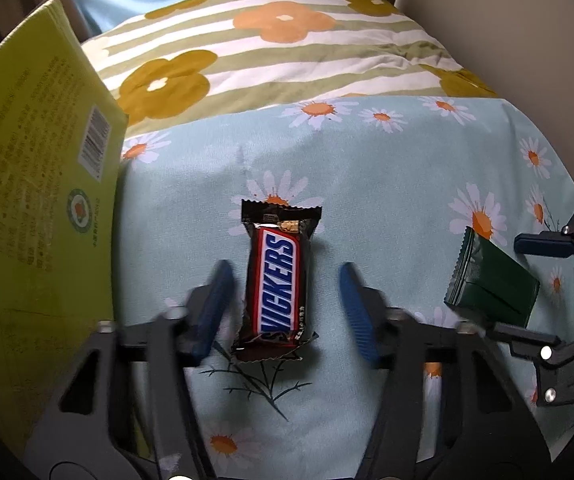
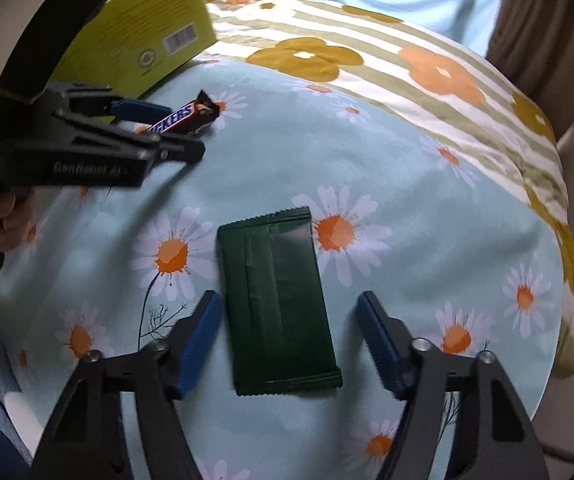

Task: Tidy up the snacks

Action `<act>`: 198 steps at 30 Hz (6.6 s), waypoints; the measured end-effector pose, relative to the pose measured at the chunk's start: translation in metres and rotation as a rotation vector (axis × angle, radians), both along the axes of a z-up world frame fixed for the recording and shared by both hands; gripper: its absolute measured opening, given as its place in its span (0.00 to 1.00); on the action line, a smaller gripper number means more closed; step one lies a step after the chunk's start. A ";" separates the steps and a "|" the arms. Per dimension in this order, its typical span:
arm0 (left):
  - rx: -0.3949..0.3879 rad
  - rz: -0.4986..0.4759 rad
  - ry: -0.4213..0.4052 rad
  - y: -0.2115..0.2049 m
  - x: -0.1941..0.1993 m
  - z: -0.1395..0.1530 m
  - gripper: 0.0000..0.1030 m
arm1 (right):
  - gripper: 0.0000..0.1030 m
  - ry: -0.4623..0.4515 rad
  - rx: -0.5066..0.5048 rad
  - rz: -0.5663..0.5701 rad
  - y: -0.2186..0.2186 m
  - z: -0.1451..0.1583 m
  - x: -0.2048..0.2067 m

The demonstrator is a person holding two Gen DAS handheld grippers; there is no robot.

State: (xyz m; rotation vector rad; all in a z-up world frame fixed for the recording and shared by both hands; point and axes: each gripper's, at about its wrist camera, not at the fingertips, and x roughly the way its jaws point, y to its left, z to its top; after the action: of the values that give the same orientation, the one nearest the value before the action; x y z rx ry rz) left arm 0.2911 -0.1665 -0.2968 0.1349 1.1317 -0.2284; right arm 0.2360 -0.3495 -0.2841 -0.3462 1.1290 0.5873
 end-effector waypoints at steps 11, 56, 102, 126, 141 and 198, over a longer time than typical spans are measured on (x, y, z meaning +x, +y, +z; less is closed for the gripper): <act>0.022 0.008 0.013 -0.003 0.000 0.002 0.25 | 0.39 -0.029 -0.014 0.003 0.004 0.002 -0.002; -0.129 0.272 -0.331 0.156 -0.049 0.228 0.25 | 0.39 -0.235 0.228 -0.107 0.123 0.213 0.012; -0.050 0.117 -0.223 0.311 -0.058 0.187 1.00 | 1.00 -0.029 0.286 -0.380 0.291 0.152 0.027; -0.043 0.137 -0.440 0.276 -0.124 0.268 1.00 | 1.00 -0.385 0.324 -0.572 0.189 0.284 -0.086; -0.085 0.147 -0.599 0.215 -0.274 0.314 1.00 | 1.00 -0.597 0.184 -0.650 0.123 0.308 -0.236; -0.094 0.149 -0.619 0.203 -0.308 0.321 1.00 | 1.00 -0.628 0.182 -0.674 0.118 0.309 -0.265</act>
State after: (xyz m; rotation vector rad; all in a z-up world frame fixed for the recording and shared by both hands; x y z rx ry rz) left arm -0.0167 0.0369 0.0241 0.0315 0.5107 -0.0937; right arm -0.0289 -0.2316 0.0251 0.0276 0.5201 -0.0325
